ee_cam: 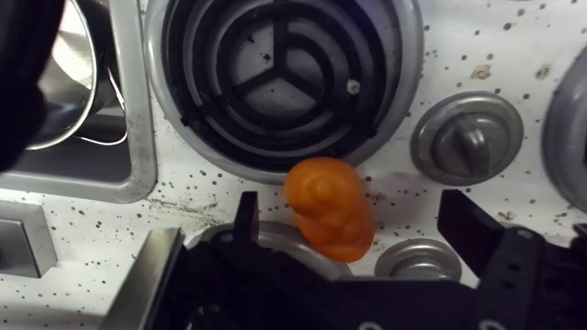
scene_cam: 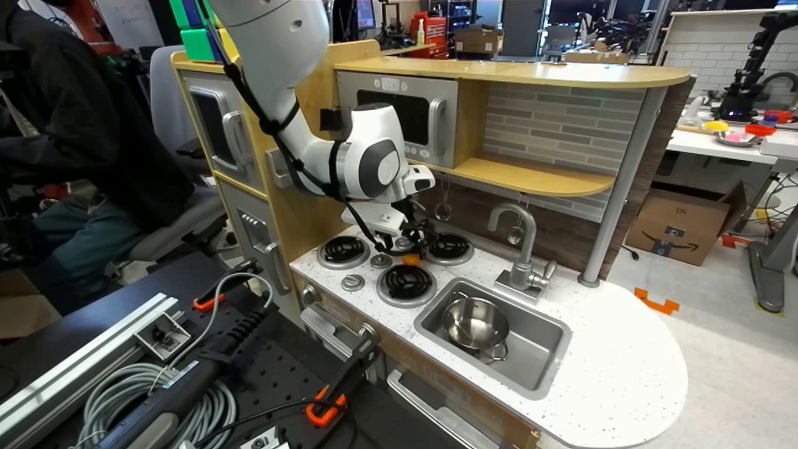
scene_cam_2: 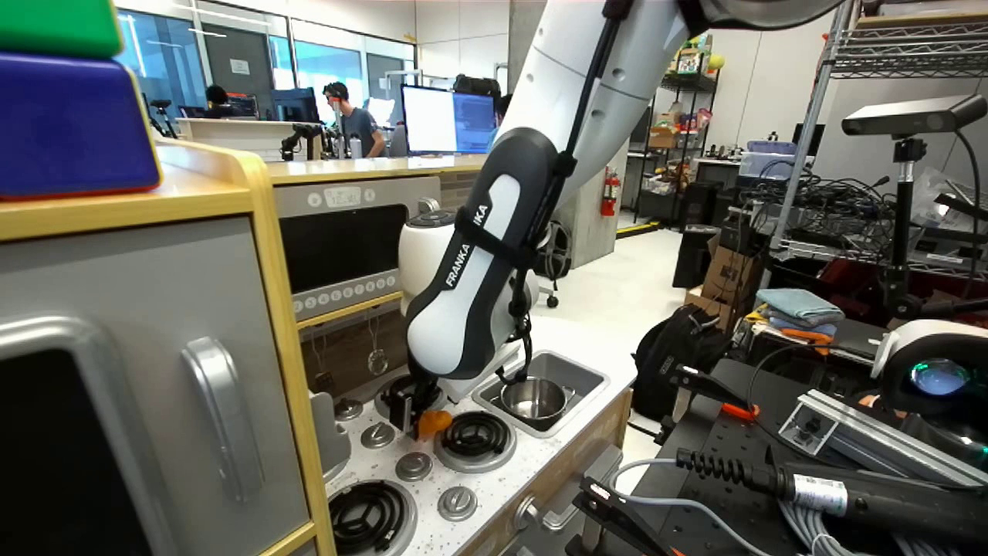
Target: Pick the yellow object on the stove and put it in the pot
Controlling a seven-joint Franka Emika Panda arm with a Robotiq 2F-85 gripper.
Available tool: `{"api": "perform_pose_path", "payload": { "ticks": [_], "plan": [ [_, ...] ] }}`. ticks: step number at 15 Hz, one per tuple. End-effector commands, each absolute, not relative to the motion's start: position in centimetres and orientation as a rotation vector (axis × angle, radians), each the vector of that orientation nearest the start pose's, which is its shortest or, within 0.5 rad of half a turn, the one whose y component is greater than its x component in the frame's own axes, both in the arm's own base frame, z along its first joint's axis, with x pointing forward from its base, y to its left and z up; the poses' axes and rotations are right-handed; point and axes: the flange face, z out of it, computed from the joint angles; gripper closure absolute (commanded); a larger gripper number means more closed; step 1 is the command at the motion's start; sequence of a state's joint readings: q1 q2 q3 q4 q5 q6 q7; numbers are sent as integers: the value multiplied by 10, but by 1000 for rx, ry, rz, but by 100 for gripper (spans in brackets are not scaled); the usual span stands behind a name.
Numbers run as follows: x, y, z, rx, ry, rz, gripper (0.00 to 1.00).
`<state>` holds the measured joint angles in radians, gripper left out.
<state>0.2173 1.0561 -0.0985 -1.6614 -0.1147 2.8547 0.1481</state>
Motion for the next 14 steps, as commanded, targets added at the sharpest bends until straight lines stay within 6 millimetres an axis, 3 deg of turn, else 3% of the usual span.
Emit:
{"api": "perform_pose_path", "payload": {
  "ticks": [1,2,3,5,8,11,14],
  "plan": [
    [662,92,-10,-3281,-221,-293,0],
    [663,92,-13,-3290,-223,-300,5],
    [665,92,-16,-3295,-223,-304,28],
    [668,94,-21,-3298,-214,-304,35],
    [671,95,-23,-3290,-201,-312,58],
    [665,98,-9,-3269,-217,-272,81],
    [643,99,20,-3242,-310,-225,81]
  ]
}}
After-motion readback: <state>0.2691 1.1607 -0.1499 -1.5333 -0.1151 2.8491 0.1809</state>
